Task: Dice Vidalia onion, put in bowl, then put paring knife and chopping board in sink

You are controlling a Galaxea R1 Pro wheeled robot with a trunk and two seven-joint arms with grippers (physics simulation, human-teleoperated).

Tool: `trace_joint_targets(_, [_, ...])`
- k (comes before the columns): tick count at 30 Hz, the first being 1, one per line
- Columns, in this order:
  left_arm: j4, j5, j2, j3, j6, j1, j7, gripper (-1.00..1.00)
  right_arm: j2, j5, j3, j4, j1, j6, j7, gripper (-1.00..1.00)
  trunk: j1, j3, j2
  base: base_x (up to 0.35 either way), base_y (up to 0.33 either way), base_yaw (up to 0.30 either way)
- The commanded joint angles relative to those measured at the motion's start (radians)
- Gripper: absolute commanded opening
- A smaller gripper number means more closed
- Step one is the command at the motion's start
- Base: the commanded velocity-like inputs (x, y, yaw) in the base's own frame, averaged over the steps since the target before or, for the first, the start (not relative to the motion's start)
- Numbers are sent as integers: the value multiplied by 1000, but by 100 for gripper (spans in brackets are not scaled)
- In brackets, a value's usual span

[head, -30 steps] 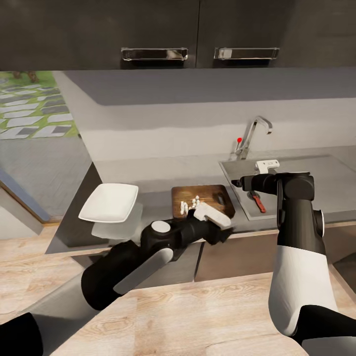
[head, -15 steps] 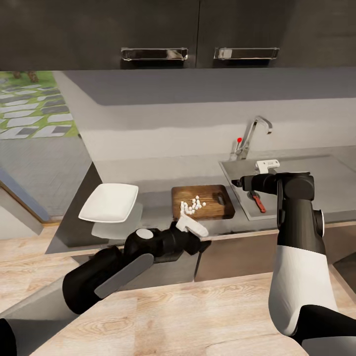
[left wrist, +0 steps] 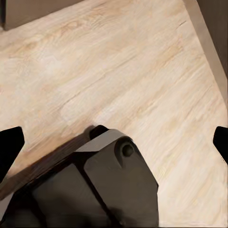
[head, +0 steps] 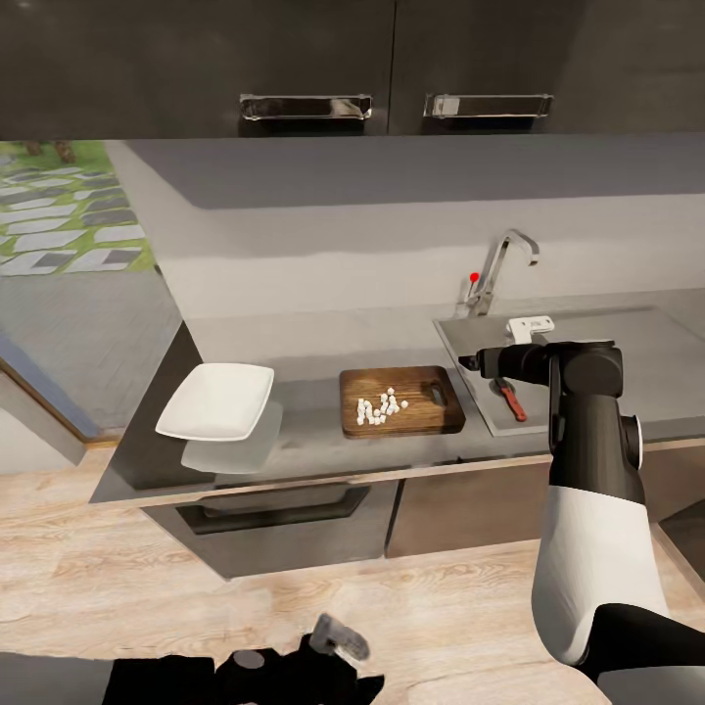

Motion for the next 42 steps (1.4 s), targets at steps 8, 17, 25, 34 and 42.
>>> trace_joint_targets(8, [142,409,47,-462,-324,8,-5,100,1,8,-3,0,-2,3,11,100,1,-2,-2,0,0,0])
trace_joint_targets(17, [465,780,5,-566,-245,130,-105,100,1,9,0,6,-1,4,10,100,1,-2,-2,0,0,0])
trace_joint_targets(25, [979,888,-179,-566,223,311,-135,100,1,11,0,13,5,5,11,100,1,-2,-2,0,0,0])
trace_joint_targets(34, [1056,922,-189,-553,363,354,65,100,1,12,-2,13,6,4,12,100,1,-2,-2,0,0,0])
trace_joint_targets(42, [1056,922,-276,-519,177,378,273,100,1,12,-4,13,6,4,12,100,1,-2,-2,0,0,0])
